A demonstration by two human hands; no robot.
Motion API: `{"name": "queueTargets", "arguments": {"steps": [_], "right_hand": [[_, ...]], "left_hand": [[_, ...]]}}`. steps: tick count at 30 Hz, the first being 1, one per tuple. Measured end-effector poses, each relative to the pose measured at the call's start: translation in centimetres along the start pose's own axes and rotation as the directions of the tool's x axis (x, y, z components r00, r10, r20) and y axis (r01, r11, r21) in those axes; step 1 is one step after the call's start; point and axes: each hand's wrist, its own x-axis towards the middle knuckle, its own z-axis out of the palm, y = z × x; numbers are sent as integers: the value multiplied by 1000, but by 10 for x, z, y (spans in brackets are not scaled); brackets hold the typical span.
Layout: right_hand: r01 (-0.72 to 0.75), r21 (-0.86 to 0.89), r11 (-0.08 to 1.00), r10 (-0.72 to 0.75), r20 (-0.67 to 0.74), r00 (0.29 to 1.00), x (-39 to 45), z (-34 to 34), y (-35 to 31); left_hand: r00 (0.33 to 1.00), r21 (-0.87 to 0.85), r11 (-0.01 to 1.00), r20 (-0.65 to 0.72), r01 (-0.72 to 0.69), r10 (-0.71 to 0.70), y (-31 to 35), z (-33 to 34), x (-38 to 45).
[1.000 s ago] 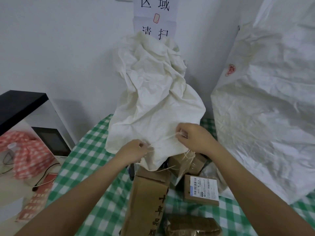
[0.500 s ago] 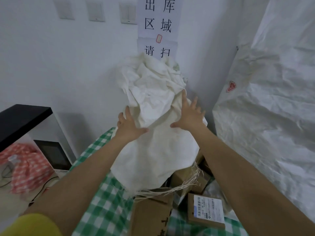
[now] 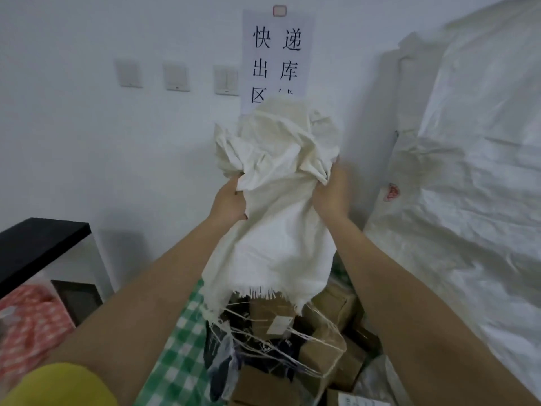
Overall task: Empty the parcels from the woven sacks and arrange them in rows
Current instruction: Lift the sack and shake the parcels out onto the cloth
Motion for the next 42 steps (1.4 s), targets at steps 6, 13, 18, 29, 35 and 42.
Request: {"name": "queueTargets", "arguments": {"steps": [6, 13, 18, 29, 35, 42], "right_hand": [[98, 199, 975, -73, -127, 989, 22, -22, -37], [62, -47, 997, -64, -28, 998, 2, -42, -15], [168, 19, 986, -166, -65, 984, -12, -44, -15], [95, -43, 995, -94, 21, 995, -25, -71, 1], [0, -229, 973, 2, 11, 1000, 3, -64, 20], [-264, 183, 947, 208, 278, 938, 2, -42, 1]], "left_hand": [[998, -311, 949, -58, -49, 32, 54, 3, 20], [999, -312, 950, 43, 9, 5, 54, 4, 21], [999, -369, 929, 29, 30, -20, 52, 10, 24], [988, -409, 901, 5, 143, -154, 42, 14, 23], [973, -438, 873, 25, 215, -228, 30, 15, 19], [964, -332, 914, 199, 235, -175, 25, 4, 20]]}}
